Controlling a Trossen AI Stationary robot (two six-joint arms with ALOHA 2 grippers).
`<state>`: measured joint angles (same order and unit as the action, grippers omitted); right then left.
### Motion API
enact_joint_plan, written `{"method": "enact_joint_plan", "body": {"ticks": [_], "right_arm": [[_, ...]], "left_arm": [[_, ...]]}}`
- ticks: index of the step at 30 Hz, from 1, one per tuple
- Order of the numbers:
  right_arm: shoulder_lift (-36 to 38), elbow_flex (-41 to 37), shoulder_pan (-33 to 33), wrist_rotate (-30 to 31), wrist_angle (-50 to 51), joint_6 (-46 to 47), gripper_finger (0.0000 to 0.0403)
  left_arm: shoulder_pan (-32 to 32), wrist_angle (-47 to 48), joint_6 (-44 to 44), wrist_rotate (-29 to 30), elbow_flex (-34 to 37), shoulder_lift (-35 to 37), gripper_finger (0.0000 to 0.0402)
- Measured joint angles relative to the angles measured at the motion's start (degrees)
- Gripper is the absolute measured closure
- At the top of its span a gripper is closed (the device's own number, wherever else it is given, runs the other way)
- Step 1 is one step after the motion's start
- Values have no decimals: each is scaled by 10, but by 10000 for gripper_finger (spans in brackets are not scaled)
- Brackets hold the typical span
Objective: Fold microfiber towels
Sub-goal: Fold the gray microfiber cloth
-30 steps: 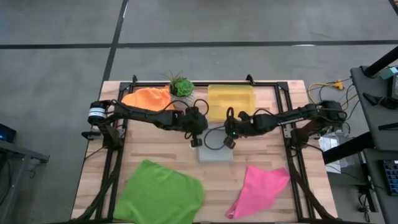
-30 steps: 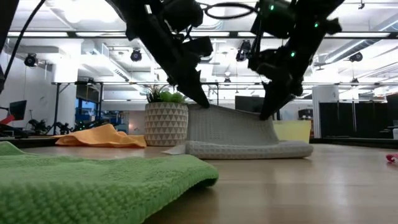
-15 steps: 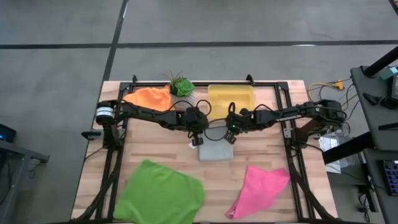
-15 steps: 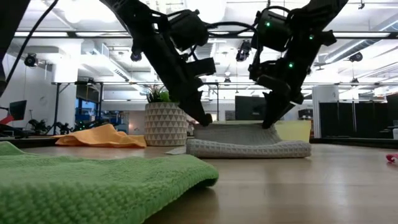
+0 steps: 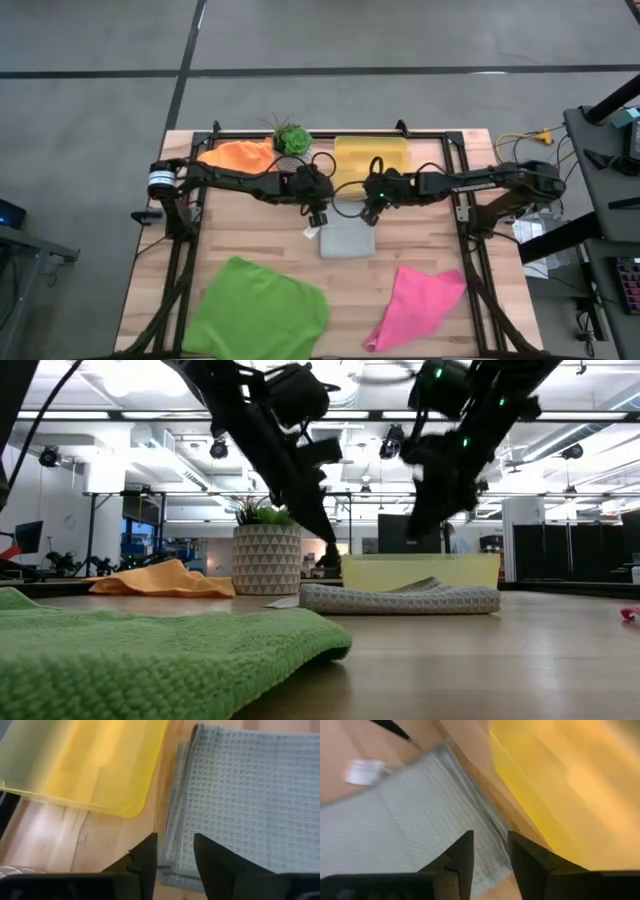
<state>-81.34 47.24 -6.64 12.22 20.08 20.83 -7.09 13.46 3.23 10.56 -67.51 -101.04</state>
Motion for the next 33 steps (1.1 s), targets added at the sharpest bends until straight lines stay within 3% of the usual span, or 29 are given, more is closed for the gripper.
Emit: {"method": "enact_joint_plan", "body": {"ticks": [5, 7, 17, 28, 33], "right_arm": [[64, -16, 42, -108, -50, -98, 257], [79, -30, 73, -113, -48, -116, 250], [46, -107, 202, -93, -113, -112, 234], [-74, -97, 214, -76, -122, -118, 237], [-109, -76, 216, -72, -107, -99, 269]], "left_arm": [[25, -5, 3, -148, 3, 1, 261], [46, -6, 6, -163, 9, -2, 260], [146, -60, 16, -136, 46, -3, 259], [173, -89, -30, -82, 80, -45, 259], [174, -78, -73, -56, 76, -66, 268]]}}
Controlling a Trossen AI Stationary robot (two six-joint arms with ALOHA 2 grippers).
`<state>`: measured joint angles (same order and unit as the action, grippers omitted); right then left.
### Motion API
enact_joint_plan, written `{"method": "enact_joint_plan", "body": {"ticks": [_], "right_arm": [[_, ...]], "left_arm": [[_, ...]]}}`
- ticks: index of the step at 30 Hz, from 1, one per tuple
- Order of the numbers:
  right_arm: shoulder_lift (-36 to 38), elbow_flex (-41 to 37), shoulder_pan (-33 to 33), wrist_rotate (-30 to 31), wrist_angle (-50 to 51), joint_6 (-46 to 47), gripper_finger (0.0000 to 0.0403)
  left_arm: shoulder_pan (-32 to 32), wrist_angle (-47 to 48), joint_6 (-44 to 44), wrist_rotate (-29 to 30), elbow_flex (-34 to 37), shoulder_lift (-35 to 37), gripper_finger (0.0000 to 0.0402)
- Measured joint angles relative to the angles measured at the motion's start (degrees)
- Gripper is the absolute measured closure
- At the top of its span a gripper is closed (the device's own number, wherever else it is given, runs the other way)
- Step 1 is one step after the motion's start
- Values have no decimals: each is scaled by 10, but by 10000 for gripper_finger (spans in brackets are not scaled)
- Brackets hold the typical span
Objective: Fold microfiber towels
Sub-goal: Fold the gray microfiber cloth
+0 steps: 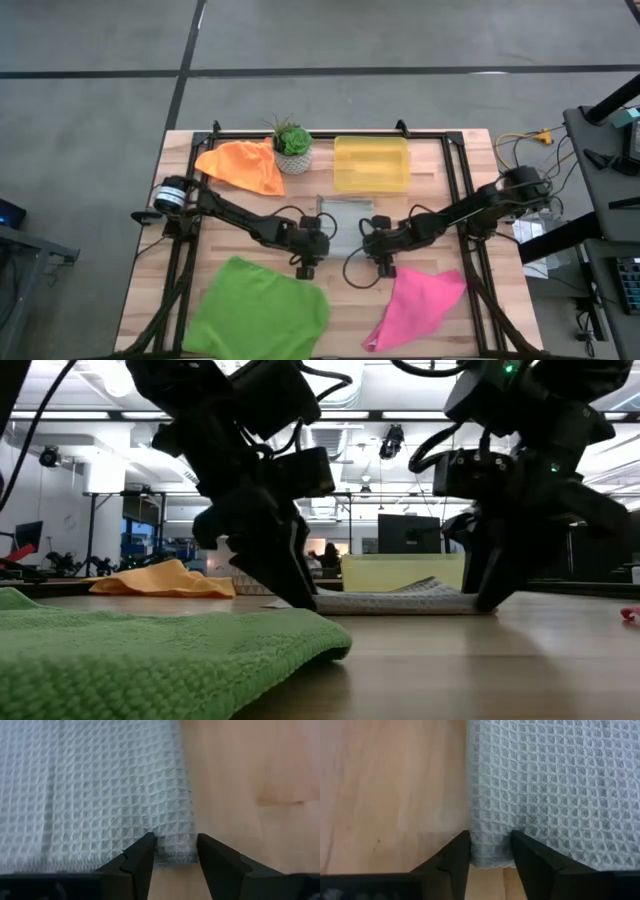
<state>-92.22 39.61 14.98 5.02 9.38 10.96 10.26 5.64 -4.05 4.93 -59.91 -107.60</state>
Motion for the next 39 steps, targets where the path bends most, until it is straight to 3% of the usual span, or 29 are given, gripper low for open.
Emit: {"method": "enact_joint_plan", "body": {"ticks": [3, 8, 15, 17, 28, 39], "right_arm": [[-10, 10, 0, 1, 3, 11, 308], [-2, 32, 0, -33, 12, 15, 383], [49, 57, 7, -182, 23, 37, 388], [60, 61, 10, -184, 20, 45, 388], [86, 60, -24, -109, 106, 75, 390], [79, 56, -40, -33, 130, 84, 390]], "left_arm": [[1, 29, -39, 2, -1, 0, 297], [16, 67, -49, -6, -2, 13, 385], [32, 53, -36, -170, -7, 53, 396], [36, 54, -31, -177, -6, 61, 399], [29, 61, -30, -8, -4, 104, 401], [11, 53, -30, 100, 1, 103, 401]]}}
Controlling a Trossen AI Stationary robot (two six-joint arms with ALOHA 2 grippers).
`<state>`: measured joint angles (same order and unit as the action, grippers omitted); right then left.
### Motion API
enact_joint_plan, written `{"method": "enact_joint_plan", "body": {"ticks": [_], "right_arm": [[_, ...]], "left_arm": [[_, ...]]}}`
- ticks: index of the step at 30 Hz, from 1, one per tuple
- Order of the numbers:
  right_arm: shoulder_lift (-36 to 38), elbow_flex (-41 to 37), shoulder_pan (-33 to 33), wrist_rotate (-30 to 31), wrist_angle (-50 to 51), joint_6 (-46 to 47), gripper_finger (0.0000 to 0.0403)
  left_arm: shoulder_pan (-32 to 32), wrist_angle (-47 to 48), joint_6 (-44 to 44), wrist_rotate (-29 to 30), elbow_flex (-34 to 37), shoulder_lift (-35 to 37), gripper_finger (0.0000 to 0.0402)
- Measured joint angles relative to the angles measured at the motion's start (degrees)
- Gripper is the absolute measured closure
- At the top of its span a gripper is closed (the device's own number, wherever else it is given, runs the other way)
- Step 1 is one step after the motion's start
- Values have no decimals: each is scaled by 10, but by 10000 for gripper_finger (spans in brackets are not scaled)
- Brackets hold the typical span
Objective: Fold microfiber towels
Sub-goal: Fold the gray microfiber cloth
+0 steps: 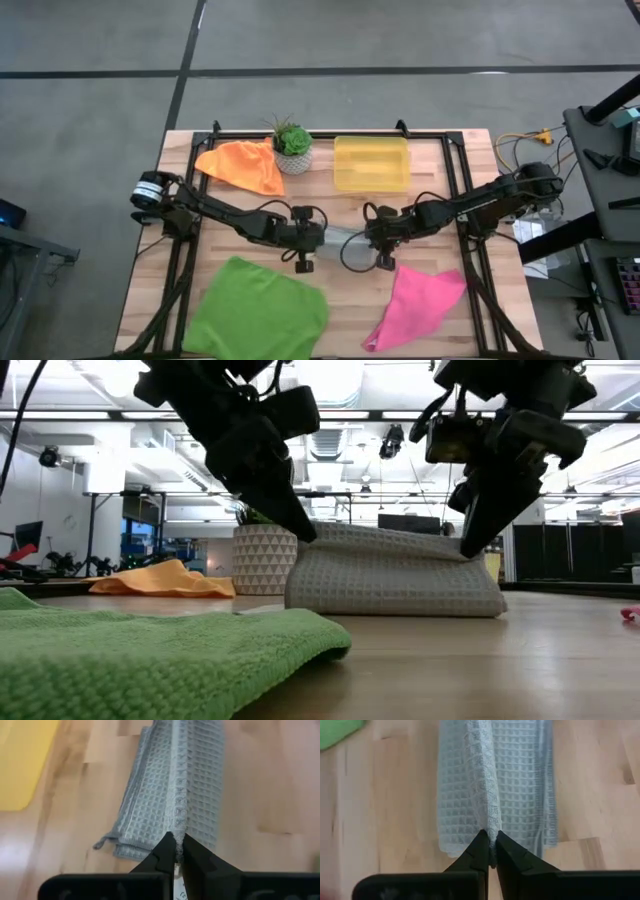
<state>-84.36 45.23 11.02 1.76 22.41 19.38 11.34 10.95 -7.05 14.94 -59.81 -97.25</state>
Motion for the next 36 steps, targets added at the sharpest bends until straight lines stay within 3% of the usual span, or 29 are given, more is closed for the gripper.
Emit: {"method": "enact_joint_plan", "body": {"ticks": [12, 21, 30, 36], "right_arm": [[-48, -1, -28, 16, 3, 32, 390], [-50, 0, -39, 63, -2, 66, 381], [-28, 0, -51, 159, 4, 141, 298], [19, 0, -50, 163, -6, 138, 262]], "left_arm": [[-35, -52, -1, 6, 7, -45, 401], [-57, -58, -1, 61, 2, -53, 399], [-84, -60, -3, 108, -1, -52, 312], [-93, -60, -2, 112, -3, -48, 254]]}}
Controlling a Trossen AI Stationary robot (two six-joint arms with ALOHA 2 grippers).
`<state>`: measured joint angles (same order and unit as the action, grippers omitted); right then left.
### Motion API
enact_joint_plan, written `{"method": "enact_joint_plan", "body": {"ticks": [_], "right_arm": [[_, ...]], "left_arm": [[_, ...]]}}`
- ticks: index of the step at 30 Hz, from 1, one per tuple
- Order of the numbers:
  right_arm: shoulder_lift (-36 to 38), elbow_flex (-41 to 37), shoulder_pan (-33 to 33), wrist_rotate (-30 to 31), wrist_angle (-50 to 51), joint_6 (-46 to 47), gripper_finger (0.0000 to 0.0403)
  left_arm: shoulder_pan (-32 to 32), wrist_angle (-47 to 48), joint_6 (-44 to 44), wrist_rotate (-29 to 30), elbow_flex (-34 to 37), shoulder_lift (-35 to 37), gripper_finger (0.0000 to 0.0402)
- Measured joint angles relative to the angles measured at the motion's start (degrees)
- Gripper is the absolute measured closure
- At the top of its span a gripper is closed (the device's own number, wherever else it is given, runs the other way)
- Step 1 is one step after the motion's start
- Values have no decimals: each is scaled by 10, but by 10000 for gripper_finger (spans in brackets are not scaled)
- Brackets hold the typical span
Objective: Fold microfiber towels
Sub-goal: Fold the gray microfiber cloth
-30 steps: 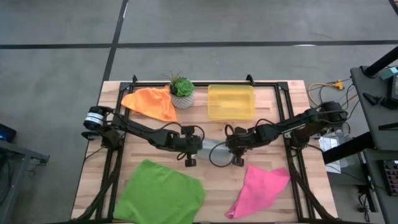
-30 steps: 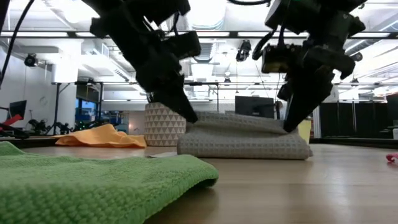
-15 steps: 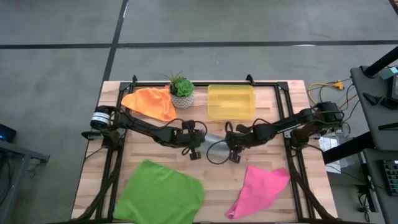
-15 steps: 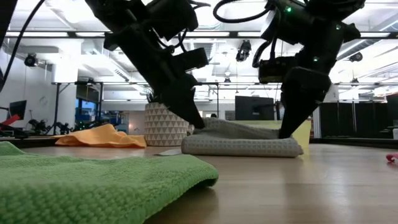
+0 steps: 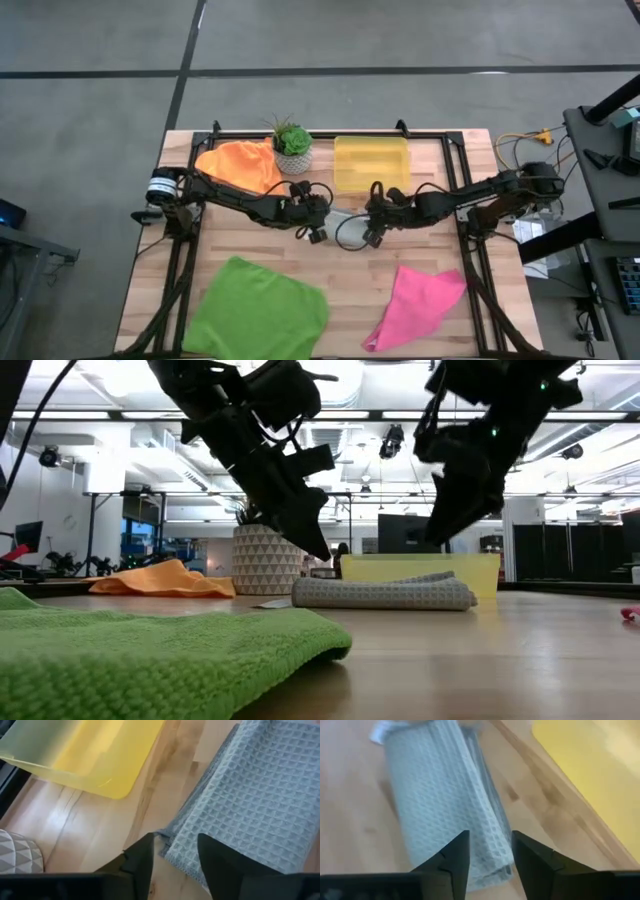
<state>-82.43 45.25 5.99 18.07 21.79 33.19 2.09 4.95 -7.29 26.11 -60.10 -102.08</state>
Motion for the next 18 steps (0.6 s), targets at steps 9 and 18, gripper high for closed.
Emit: {"method": "enact_joint_plan", "body": {"ticks": [9, 18], "right_arm": [[-2, -1, 20, -78, -38, 45, 269], [-86, 2, 22, -91, -42, 74, 350]], "left_arm": [[-3, 0, 33, -63, 4, 5, 261], [-8, 2, 29, -153, 5, -38, 393]]}}
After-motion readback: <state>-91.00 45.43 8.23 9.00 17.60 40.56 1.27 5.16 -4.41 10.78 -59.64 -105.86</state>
